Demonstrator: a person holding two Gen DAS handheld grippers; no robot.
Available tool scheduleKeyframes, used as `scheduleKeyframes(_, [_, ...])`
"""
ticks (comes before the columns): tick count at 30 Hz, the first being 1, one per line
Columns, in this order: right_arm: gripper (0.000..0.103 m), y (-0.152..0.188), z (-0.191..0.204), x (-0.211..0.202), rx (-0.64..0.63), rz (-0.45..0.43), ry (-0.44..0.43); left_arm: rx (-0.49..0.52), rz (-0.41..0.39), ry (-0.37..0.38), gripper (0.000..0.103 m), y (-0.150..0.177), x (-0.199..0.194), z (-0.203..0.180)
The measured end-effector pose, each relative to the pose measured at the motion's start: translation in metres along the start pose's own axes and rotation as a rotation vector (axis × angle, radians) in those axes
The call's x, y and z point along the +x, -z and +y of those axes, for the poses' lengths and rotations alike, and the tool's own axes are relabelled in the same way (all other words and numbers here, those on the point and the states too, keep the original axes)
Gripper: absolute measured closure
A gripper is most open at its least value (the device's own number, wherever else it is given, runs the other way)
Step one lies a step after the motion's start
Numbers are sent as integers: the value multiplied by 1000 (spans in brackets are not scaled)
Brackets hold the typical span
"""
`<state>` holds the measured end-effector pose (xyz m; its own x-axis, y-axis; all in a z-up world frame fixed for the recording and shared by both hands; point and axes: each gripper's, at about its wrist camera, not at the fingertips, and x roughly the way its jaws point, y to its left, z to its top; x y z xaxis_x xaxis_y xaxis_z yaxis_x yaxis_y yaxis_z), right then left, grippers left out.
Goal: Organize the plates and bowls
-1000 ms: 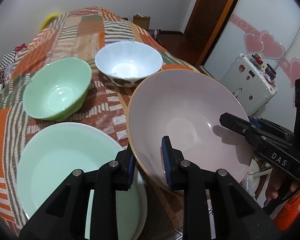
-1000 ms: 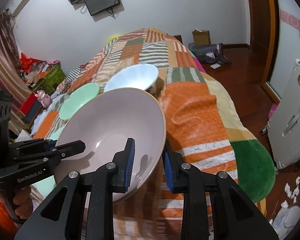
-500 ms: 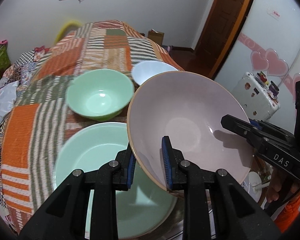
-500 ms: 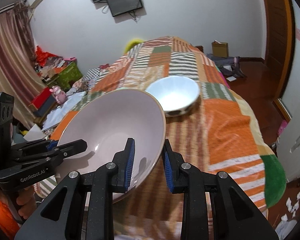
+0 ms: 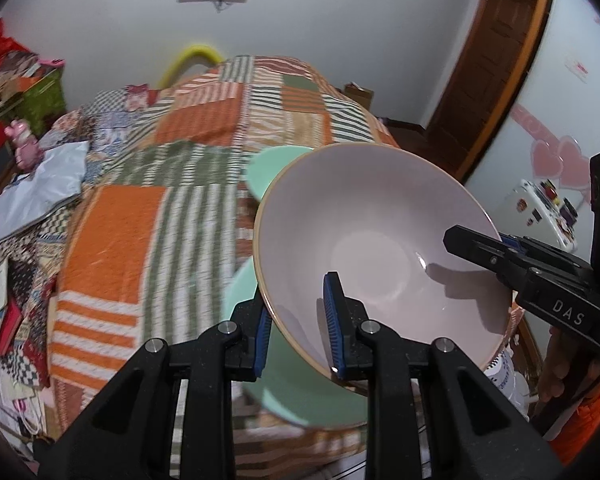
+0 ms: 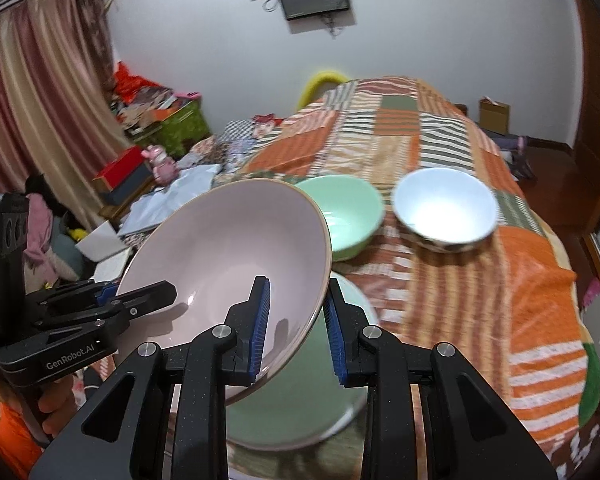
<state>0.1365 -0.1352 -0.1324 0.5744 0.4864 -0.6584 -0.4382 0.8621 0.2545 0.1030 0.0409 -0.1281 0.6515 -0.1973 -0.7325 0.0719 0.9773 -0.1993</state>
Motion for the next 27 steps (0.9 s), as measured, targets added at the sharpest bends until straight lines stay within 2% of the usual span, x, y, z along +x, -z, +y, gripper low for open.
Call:
scheduleKeyframes(15, [78, -5, 76, 45, -103, 66, -109, -122, -42, -115, 79, 22, -41, 85])
scheduleKeyframes(27, [78, -3, 104, 81, -139, 141, -139, -189, -20, -161, 79, 37, -38, 131])
